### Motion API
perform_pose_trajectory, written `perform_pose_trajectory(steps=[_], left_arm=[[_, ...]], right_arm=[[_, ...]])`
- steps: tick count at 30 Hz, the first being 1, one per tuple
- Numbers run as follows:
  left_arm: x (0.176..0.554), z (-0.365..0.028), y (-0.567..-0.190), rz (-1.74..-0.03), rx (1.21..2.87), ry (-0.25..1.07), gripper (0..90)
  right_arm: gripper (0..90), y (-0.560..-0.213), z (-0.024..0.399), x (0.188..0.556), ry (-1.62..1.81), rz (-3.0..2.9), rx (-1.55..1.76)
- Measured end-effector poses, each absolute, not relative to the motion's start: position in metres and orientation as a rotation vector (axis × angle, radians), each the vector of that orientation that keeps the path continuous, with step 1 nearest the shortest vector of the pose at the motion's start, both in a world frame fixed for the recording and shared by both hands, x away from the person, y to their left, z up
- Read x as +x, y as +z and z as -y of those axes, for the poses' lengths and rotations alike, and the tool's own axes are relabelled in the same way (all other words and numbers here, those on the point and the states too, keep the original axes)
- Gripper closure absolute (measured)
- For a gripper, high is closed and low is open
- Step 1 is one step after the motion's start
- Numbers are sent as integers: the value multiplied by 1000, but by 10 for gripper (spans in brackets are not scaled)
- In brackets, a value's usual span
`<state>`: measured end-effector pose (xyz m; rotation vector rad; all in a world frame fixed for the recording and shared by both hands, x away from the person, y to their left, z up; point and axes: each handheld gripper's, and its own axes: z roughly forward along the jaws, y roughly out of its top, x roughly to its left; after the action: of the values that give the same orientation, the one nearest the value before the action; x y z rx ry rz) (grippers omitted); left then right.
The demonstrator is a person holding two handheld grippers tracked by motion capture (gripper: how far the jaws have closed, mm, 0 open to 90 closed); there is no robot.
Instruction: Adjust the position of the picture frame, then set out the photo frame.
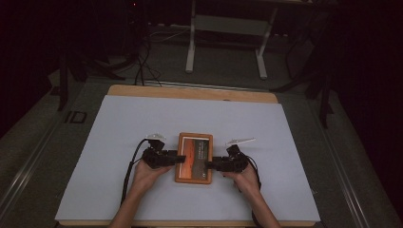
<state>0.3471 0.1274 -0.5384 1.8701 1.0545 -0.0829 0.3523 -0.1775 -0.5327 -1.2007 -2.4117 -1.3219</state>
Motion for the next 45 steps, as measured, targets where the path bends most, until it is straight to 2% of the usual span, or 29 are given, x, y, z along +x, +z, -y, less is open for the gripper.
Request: perform_pose_trajectory(steps=[8,18,27,31,45], left_arm=[[344,-130,-535,-1054,1901,4,419],[336,-141,-522,-1062,1878,100,430],[318,-147,-503,-1043,1793,347,458],[311,-149,-497,-1038,1777,407,459],[300,-150,-486,-1035,1742,452,459]], right_arm=[[496,-531,179,351,-1317,2438,-1188],[465,-519,190,350,-1411,2453,-1219],[478,-512,190,347,-1449,2524,-1248],[479,-509,187,344,-1451,2572,-1233],[481,-504,181,338,-1435,2685,-1182]])
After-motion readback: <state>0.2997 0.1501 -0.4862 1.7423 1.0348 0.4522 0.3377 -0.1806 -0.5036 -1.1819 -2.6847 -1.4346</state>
